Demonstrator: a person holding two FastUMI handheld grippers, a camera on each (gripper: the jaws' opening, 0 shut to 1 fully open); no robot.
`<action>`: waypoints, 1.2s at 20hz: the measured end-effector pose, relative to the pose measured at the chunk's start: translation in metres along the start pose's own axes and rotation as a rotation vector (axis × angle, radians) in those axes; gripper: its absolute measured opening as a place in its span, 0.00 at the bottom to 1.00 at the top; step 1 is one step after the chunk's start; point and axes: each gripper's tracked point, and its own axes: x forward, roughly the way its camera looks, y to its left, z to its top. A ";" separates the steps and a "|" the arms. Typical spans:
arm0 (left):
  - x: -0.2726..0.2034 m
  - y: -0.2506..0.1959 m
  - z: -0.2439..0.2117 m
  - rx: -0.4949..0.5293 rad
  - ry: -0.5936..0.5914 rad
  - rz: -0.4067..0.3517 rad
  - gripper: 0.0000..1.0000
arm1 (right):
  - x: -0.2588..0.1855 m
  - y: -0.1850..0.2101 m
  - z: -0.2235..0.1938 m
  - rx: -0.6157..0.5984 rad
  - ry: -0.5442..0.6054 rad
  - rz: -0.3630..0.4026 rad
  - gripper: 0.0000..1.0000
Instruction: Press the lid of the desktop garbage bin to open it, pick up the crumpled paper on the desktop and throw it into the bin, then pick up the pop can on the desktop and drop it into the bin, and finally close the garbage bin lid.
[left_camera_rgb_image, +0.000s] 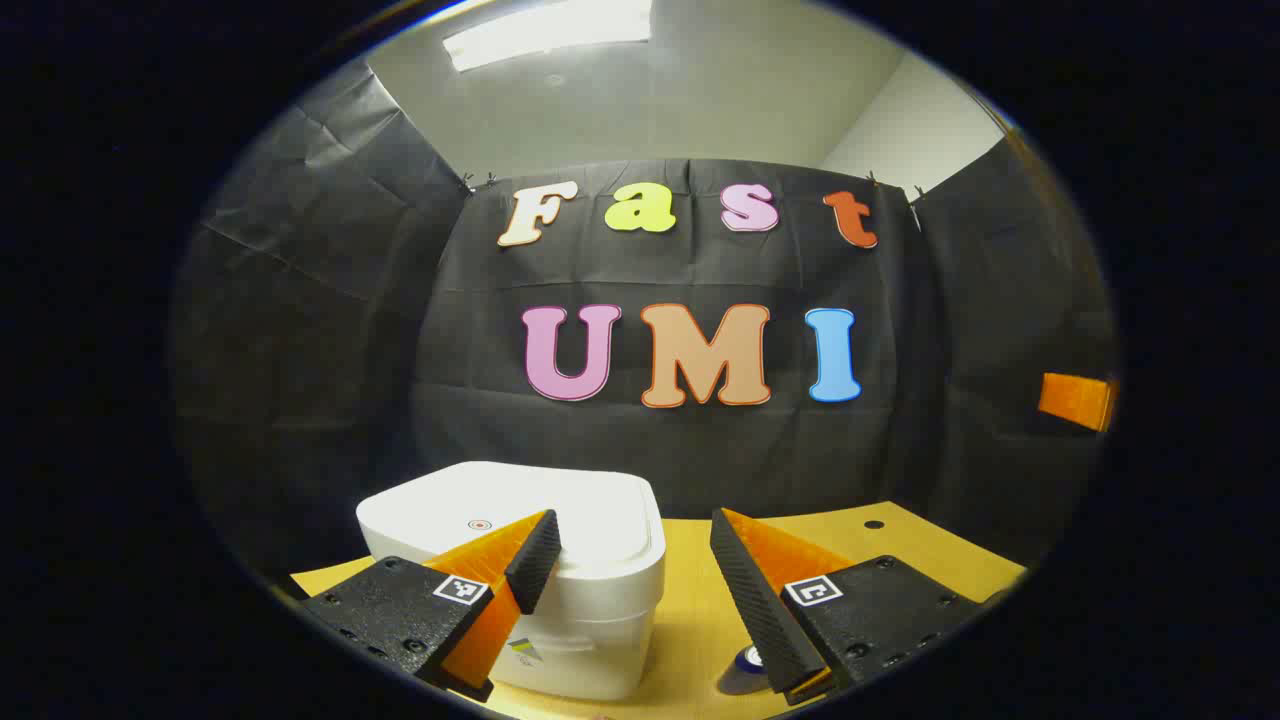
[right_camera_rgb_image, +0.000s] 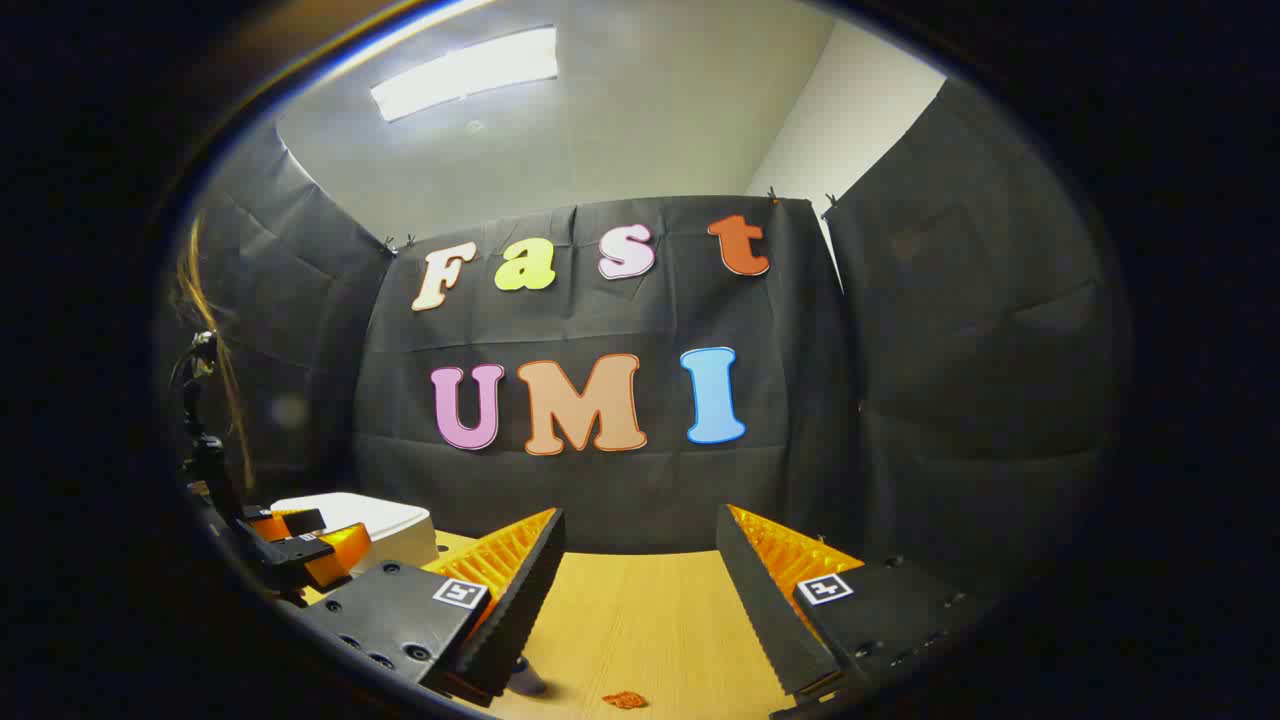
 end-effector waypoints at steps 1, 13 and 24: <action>0.001 -0.003 0.000 0.003 -0.001 -0.011 0.90 | 0.002 0.003 0.000 -0.003 -0.002 0.004 0.96; -0.004 0.008 0.011 0.004 -0.013 0.024 0.86 | 0.019 0.022 0.004 0.007 -0.030 0.063 0.96; -0.020 0.016 0.009 -0.009 0.009 0.052 0.89 | 0.003 0.034 -0.011 0.000 0.005 0.081 0.96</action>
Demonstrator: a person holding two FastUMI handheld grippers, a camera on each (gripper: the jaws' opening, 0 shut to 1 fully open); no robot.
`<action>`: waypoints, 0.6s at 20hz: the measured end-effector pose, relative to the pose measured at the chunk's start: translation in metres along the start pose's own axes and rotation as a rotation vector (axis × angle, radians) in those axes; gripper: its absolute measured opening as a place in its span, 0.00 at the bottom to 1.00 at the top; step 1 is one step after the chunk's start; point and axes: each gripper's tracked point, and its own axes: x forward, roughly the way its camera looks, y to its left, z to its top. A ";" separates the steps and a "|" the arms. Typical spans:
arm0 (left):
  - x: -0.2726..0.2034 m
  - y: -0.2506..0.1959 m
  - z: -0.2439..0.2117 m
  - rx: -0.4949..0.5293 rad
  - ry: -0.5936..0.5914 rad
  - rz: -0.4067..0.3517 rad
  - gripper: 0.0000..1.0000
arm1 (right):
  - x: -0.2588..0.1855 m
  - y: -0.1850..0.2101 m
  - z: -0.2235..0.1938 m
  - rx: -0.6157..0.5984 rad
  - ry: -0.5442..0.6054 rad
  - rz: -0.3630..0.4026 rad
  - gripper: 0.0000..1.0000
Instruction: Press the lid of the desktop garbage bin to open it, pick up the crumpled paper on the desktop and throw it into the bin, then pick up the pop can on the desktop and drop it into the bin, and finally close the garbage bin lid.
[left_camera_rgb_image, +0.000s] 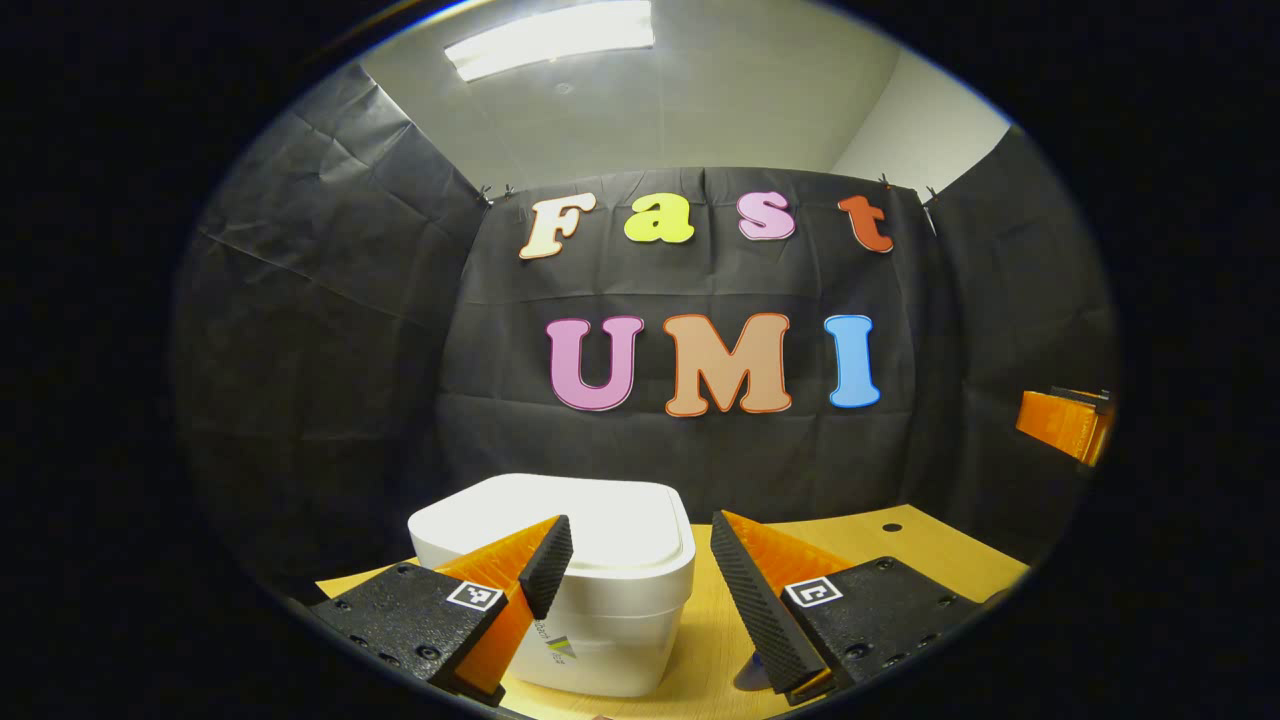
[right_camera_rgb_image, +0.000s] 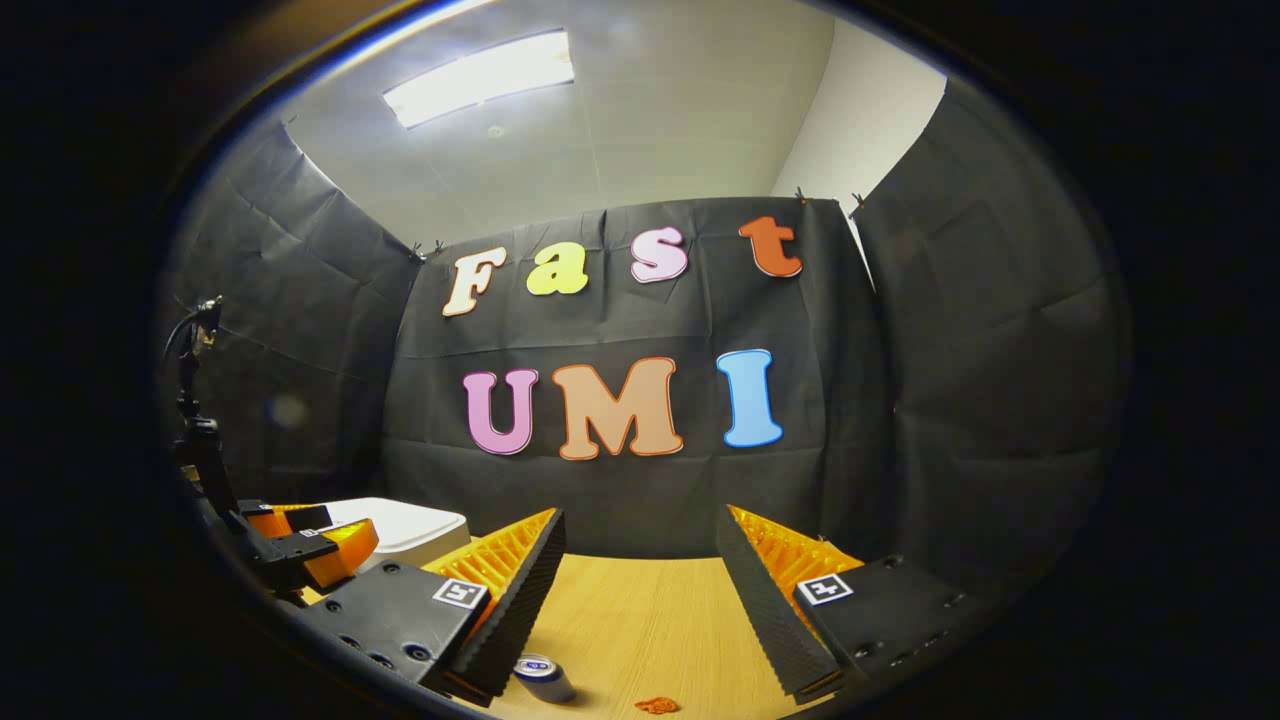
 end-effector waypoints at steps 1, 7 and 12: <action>0.001 -0.001 -0.002 -0.007 0.007 -0.001 0.87 | -0.001 0.000 -0.002 0.000 0.008 0.001 0.96; 0.002 0.000 -0.005 -0.030 0.024 0.006 0.87 | -0.005 0.004 -0.007 -0.003 0.031 0.005 0.96; -0.001 0.000 0.007 -0.022 -0.008 0.003 0.87 | -0.010 0.008 -0.014 -0.008 0.048 0.007 0.96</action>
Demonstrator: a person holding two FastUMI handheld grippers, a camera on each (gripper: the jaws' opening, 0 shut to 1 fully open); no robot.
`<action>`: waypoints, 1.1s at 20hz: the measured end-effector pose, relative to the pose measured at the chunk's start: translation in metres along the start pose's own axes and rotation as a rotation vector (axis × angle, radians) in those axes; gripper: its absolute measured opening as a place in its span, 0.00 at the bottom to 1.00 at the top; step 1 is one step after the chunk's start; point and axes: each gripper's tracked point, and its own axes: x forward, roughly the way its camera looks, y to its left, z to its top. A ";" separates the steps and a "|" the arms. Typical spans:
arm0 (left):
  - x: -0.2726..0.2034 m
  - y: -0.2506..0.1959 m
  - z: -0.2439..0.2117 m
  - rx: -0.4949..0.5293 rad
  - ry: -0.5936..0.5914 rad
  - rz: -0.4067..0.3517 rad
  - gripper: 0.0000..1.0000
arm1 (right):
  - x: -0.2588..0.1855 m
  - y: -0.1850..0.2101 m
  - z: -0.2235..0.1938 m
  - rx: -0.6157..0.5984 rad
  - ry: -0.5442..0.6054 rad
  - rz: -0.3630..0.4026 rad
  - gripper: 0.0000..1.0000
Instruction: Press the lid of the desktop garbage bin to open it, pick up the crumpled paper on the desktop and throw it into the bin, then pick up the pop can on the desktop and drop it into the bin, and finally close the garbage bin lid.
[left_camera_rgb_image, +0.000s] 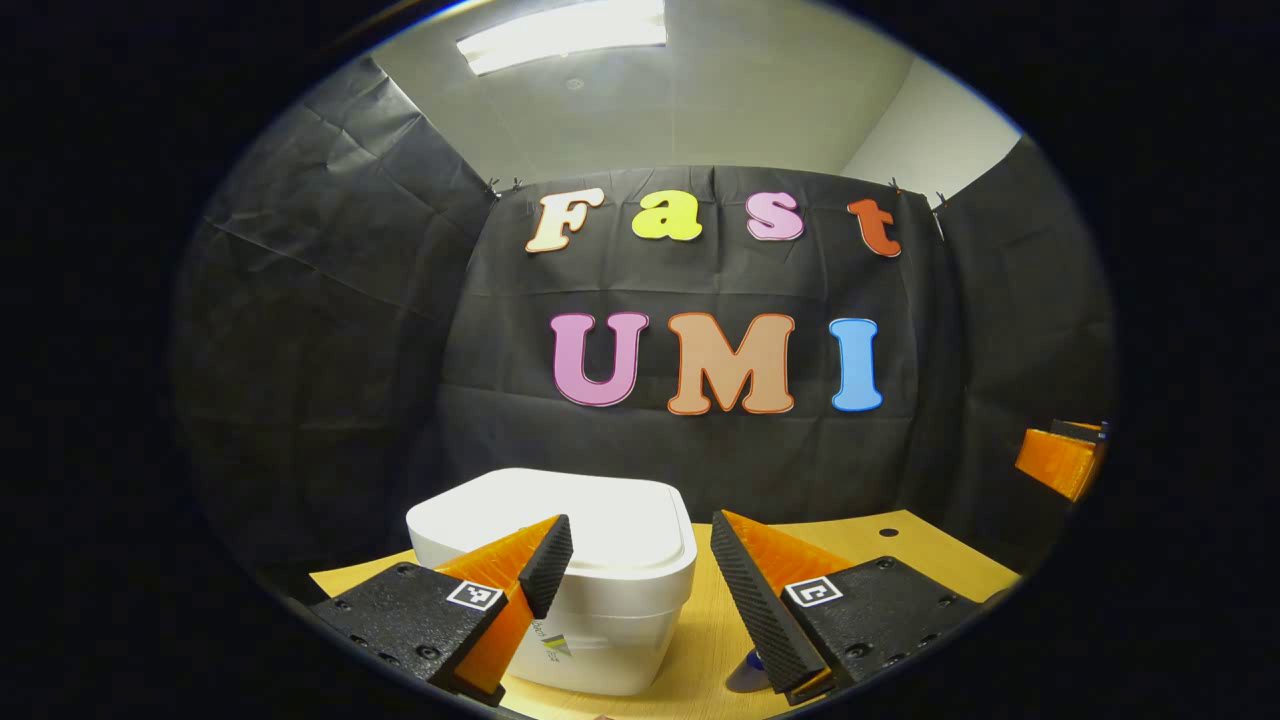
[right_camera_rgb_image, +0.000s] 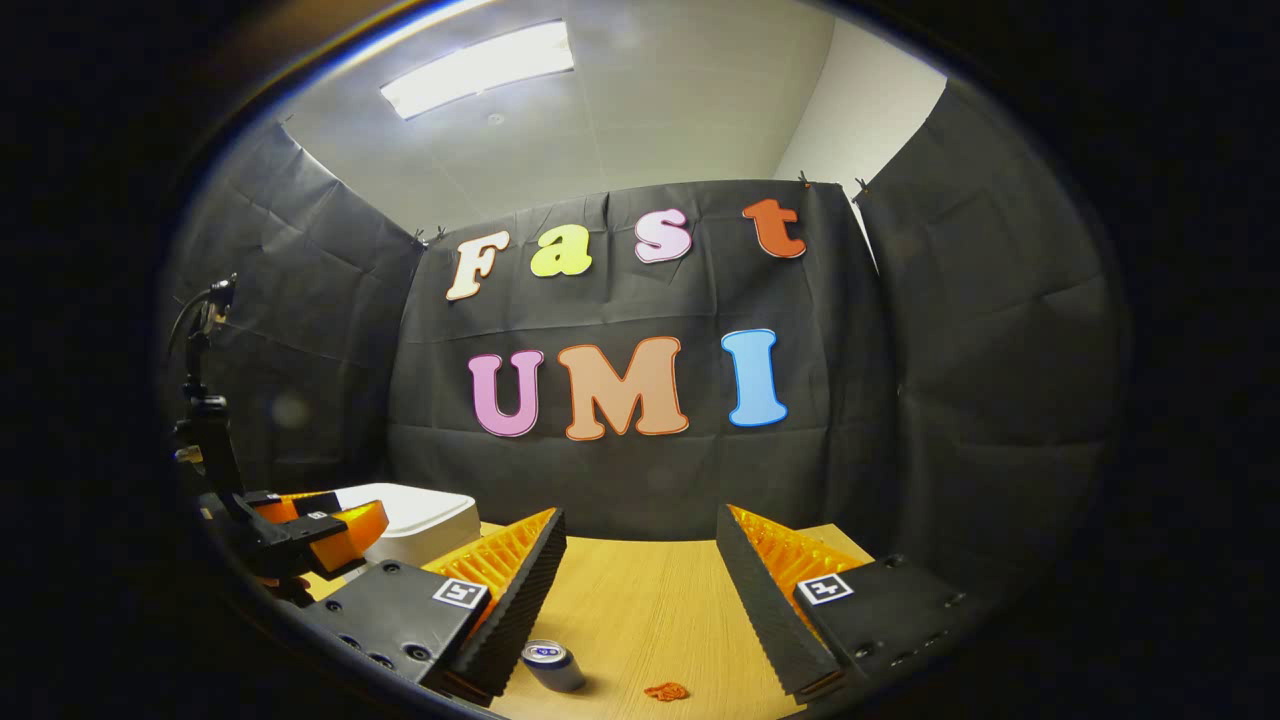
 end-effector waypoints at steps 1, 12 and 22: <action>-0.001 -0.001 0.003 0.003 -0.005 -0.003 0.87 | -0.001 0.001 0.000 -0.003 0.004 0.001 0.96; -0.015 0.001 0.035 0.039 -0.079 0.001 0.87 | -0.013 0.001 -0.002 -0.001 0.015 -0.007 0.96; -0.018 0.022 0.048 0.074 -0.111 0.052 0.87 | -0.015 0.006 -0.004 0.000 0.027 -0.002 0.96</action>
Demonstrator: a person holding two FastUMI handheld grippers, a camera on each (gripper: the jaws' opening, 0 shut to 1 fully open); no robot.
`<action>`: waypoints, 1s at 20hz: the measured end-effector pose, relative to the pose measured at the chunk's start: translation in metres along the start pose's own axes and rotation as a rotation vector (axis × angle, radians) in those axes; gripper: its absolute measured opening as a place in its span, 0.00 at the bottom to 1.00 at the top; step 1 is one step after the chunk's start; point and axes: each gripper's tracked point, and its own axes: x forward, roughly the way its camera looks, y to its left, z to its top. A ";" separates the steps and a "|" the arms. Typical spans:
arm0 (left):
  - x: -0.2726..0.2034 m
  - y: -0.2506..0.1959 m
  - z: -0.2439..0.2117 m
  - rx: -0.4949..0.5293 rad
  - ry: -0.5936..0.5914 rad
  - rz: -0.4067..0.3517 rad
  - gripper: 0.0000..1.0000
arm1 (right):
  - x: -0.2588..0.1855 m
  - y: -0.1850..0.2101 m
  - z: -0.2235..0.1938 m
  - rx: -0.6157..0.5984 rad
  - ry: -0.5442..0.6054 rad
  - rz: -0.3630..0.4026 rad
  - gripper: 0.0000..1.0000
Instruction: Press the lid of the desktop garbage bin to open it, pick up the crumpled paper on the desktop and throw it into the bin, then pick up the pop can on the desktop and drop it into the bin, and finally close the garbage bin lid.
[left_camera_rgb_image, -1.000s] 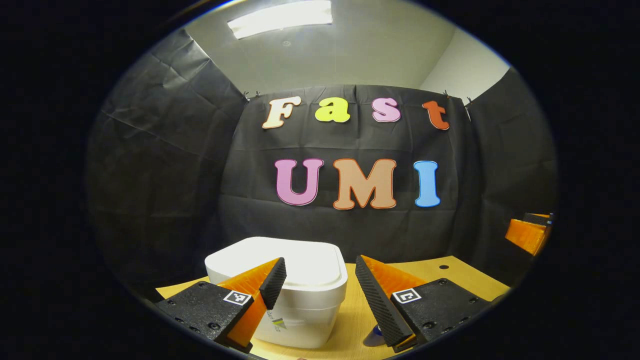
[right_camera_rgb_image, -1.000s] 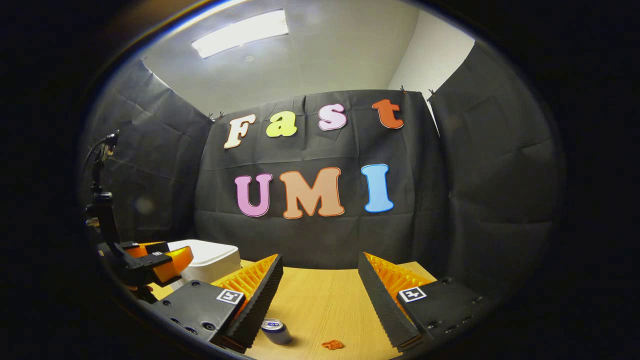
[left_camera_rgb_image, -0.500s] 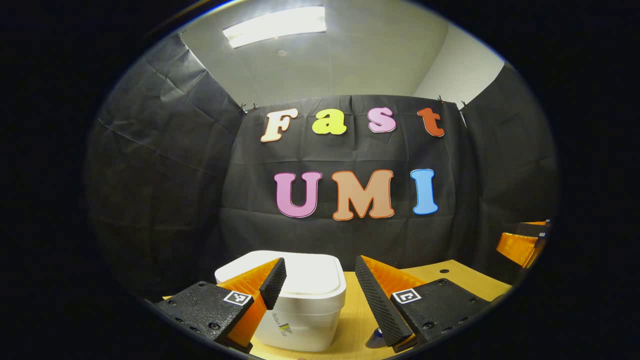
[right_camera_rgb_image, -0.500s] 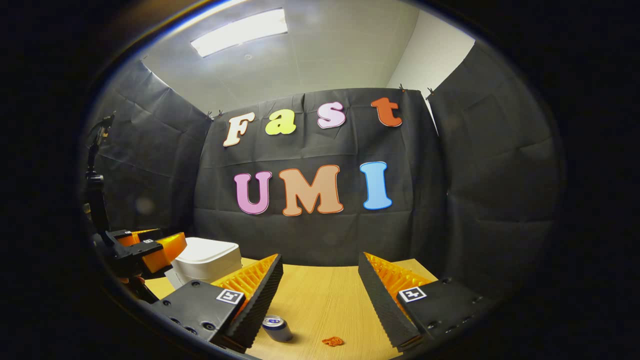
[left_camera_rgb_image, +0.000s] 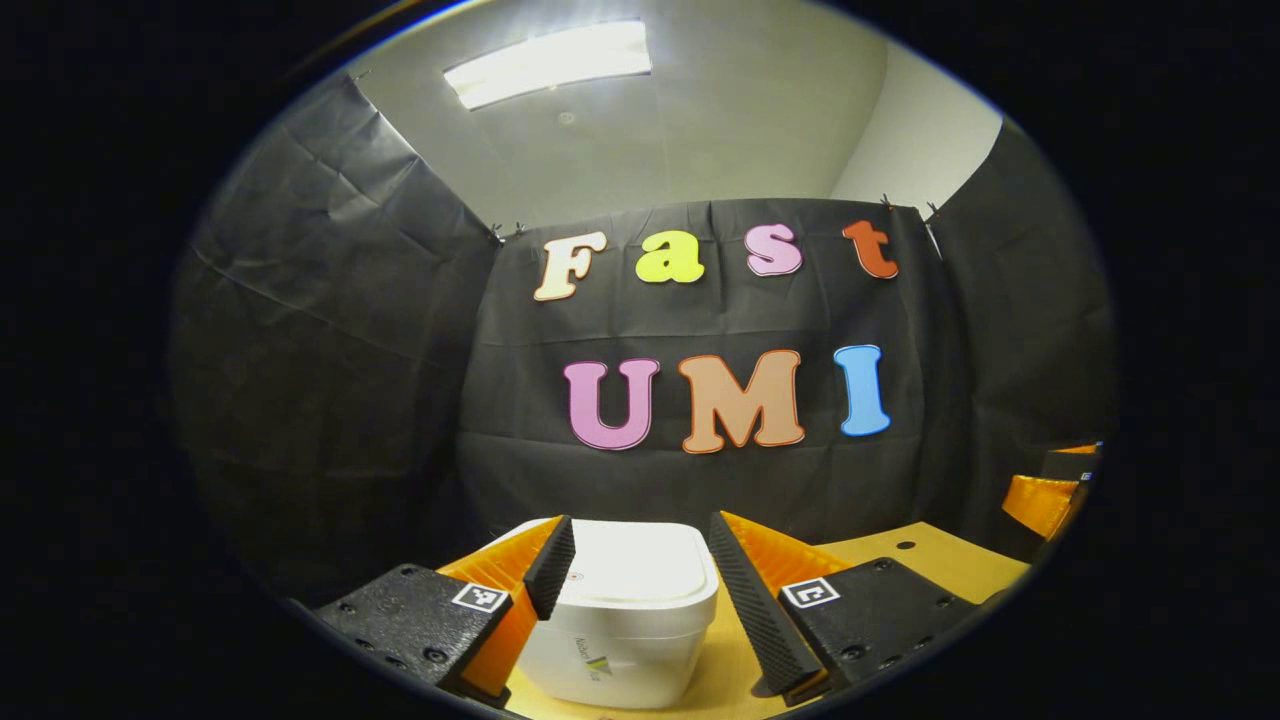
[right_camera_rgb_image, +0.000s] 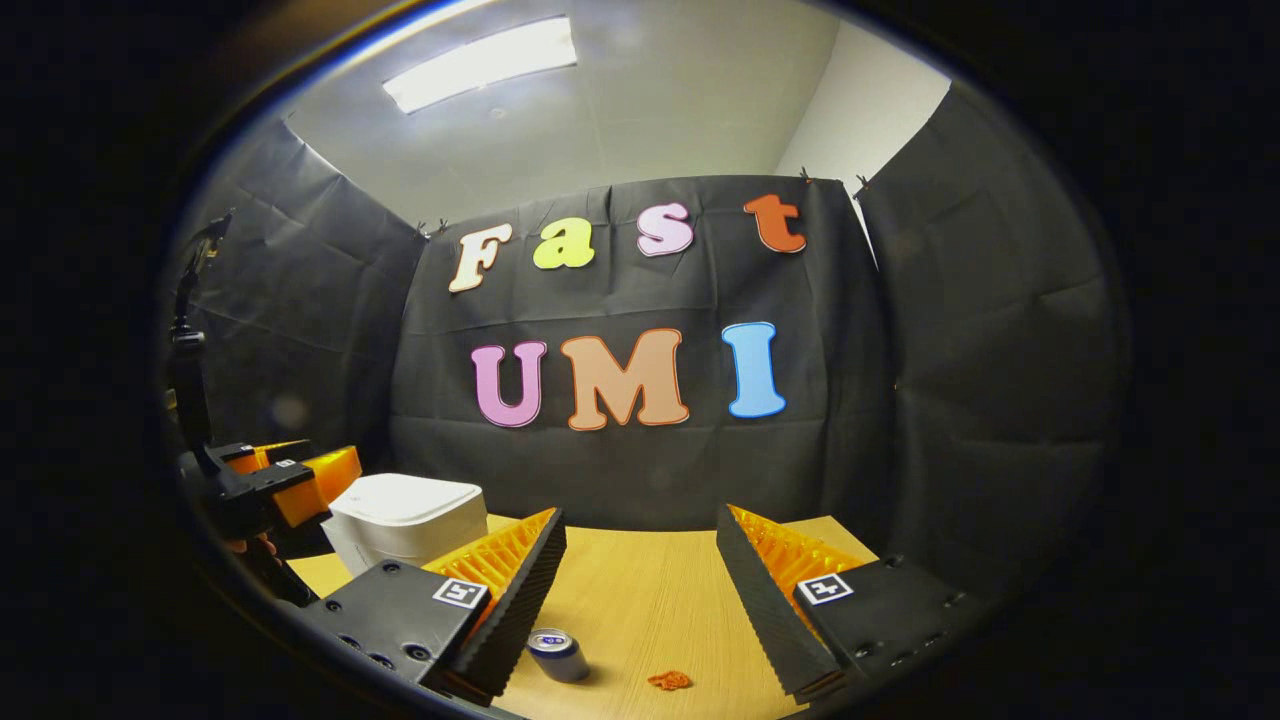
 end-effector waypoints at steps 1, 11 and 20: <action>0.001 0.001 0.001 0.006 -0.005 0.003 0.80 | 0.000 0.000 0.001 -0.001 0.001 0.000 0.96; 0.019 0.031 -0.022 0.011 0.040 0.079 0.06 | -0.006 -0.008 0.004 -0.010 -0.002 -0.024 0.96; 0.031 0.038 -0.074 -0.017 0.181 0.068 0.00 | -0.007 -0.011 -0.006 -0.020 0.029 -0.037 0.96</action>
